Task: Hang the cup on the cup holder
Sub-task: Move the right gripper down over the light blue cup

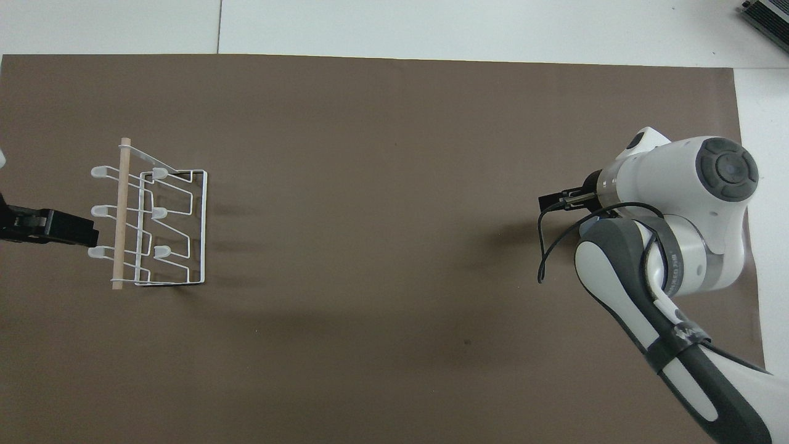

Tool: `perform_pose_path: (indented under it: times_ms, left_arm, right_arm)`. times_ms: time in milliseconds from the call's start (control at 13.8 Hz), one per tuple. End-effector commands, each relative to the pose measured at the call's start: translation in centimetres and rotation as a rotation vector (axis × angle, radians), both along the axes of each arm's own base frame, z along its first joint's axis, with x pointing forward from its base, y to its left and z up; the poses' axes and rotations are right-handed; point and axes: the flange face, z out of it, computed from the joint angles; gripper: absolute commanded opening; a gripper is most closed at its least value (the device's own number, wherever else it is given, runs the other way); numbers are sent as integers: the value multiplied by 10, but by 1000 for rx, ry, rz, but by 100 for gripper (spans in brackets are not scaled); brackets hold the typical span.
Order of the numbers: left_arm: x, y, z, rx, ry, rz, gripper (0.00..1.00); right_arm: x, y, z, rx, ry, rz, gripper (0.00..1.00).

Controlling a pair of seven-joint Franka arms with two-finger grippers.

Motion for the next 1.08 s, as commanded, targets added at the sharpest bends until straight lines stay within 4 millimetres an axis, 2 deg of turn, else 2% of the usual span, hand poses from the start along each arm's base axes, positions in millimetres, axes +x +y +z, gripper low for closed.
perform_pose_path:
  times_ms: [0, 217, 578, 1011]
  left_arm:
    - [-9, 3, -3, 13, -23, 2, 100]
    - [-9, 3, -4, 13, -21, 2, 100]
    - [-10, 3, -5, 13, -24, 2, 100]
    - [-9, 3, -6, 13, -27, 3, 100]
  right_arm:
    - [-4, -9, 7, -26, 21, 1, 100]
    - [-12, -14, 6, -41, 76, 11, 100]
    - [-17, -54, 1, -52, 97, 43, 100]
    - [-26, -50, -13, -53, 97, 41, 100]
